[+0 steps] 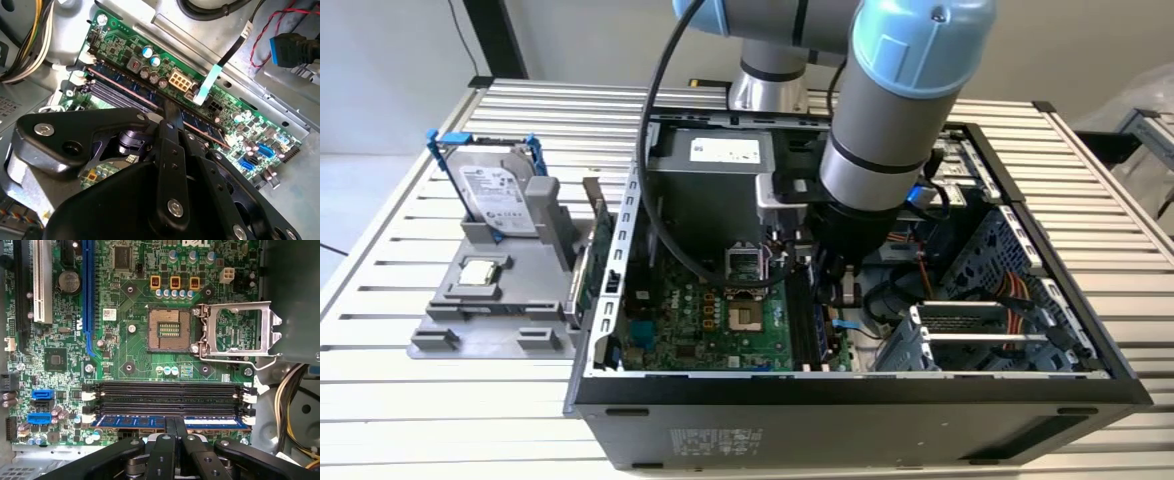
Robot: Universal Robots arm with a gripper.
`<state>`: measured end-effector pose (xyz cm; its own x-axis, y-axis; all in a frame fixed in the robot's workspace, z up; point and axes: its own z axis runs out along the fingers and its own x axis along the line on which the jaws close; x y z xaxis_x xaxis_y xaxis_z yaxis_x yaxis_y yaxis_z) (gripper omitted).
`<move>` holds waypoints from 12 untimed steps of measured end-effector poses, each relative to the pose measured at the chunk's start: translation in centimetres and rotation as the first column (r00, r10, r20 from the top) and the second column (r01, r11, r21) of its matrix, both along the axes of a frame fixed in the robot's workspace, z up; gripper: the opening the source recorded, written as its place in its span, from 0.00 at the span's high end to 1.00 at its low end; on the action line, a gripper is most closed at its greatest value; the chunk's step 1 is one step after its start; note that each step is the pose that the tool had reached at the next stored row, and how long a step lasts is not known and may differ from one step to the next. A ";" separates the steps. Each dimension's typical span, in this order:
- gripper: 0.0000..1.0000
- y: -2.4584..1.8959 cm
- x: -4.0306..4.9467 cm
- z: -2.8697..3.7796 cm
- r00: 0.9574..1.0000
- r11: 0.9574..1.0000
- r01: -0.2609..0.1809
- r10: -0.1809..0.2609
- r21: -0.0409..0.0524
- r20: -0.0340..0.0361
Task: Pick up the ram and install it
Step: 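Press down the ram until it locks into place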
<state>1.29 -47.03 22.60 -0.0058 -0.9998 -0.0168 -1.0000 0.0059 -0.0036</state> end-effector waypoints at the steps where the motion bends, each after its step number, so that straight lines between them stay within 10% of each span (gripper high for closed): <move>1: 1.00 0.00 0.00 -0.03 1.000 1.000 0.000 0.000 0.000 0.000; 12: 1.00 0.00 0.00 -0.76 1.000 1.000 0.000 0.000 -0.001 0.000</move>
<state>1.29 -47.03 21.84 -0.0058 -0.9999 -0.0162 -1.0000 0.0059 -0.0034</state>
